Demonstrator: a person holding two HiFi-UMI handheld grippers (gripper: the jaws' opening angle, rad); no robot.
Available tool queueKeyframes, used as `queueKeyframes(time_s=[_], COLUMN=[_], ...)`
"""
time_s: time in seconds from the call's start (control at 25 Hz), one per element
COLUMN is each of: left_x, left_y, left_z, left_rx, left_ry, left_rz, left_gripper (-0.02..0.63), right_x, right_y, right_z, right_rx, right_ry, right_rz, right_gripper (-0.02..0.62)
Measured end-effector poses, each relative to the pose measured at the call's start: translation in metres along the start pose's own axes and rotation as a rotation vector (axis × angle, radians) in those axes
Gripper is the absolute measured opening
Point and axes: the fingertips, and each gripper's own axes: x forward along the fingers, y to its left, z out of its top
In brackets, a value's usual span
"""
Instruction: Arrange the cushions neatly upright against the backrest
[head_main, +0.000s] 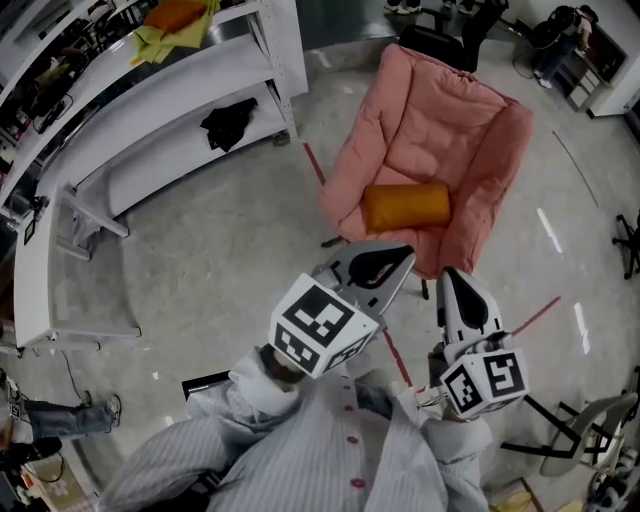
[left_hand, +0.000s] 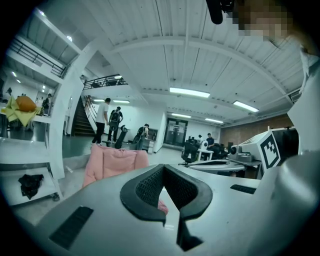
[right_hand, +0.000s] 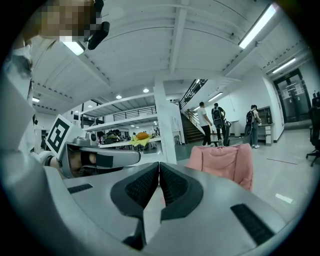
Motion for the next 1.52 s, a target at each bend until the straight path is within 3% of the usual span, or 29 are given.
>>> queueKeyframes(time_s=[0.32,0.6,1.52], left_x=[0.003,0.036,0.275], left_y=[0.052,0.082,0.21], left_z=[-0.012,-0.011,0.07], left_rx=[-0.043,-0.063,-0.103], left_ry=[0.035,0.04,0.025], left_rz=[0.016,0.039,0.146], left_gripper=[0.009,0.009,0.009], right_x=[0.046,0.078,0.244], right_y=[-0.014,-0.052,-0.27], right_z=[-0.008,-0.014,0.055], right_rx=[0.045,0.064,0.041], right_ry=[0.025,0.052,0.104], right_rz=[-0.034,-0.036,0.089], right_gripper=[0.014,0.014,0.014])
